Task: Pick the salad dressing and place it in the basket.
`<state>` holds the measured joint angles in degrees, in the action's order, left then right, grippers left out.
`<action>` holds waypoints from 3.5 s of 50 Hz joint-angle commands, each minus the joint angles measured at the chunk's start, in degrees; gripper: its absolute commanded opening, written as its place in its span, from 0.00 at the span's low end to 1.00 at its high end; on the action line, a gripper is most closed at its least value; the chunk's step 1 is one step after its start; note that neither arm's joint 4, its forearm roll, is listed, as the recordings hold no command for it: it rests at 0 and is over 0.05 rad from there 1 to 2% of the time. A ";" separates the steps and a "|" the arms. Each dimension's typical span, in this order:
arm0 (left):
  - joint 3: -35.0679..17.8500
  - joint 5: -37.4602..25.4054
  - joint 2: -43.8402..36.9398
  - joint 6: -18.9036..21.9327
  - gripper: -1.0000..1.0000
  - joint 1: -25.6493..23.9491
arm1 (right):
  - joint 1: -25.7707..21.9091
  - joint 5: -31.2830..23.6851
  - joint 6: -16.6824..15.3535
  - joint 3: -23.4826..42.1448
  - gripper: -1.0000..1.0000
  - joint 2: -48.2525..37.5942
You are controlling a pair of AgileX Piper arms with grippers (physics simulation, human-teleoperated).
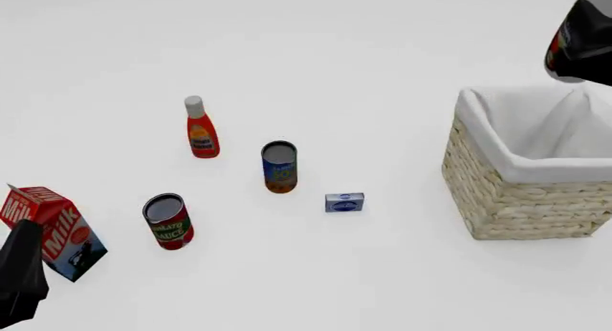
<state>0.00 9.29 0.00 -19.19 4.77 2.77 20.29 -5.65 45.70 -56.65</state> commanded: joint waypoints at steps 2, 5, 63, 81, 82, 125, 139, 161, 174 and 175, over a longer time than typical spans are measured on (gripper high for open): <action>-0.01 -0.55 -0.01 12.16 1.00 0.16 | 3.43 2.79 0.84 3.75 0.00 -7.97; -0.01 -0.68 -0.01 12.29 1.00 0.30 | 4.03 3.07 0.60 4.25 0.00 -9.07; -0.02 -2.20 -0.03 12.68 1.00 -1.35 | 13.57 6.05 -1.56 5.57 0.00 -21.52; -0.02 -2.46 -0.05 12.81 1.00 -1.77 | 14.28 7.21 -2.28 5.27 0.00 -24.50; -0.01 -2.48 -0.05 12.85 1.00 -1.74 | 14.27 7.30 -2.31 5.31 0.00 -24.65; -0.01 -3.23 -0.02 12.79 1.00 -0.43 | 13.96 10.59 -1.48 8.88 0.00 -35.45; -0.01 -3.41 -0.02 12.69 1.00 -0.17 | 13.68 9.54 -0.42 10.12 0.00 -36.98; -0.01 -3.63 -0.02 12.66 1.00 -0.14 | 13.93 7.10 1.59 11.68 0.00 -38.16; -0.01 -3.76 -0.02 12.46 1.00 -0.06 | 13.96 6.53 1.64 11.89 0.00 -39.44; -0.01 -3.76 -0.02 12.42 1.00 -0.04 | 13.88 6.63 1.59 11.83 0.00 -39.56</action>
<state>0.00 6.00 0.00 -19.52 4.51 16.78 27.24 -5.25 57.03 -95.64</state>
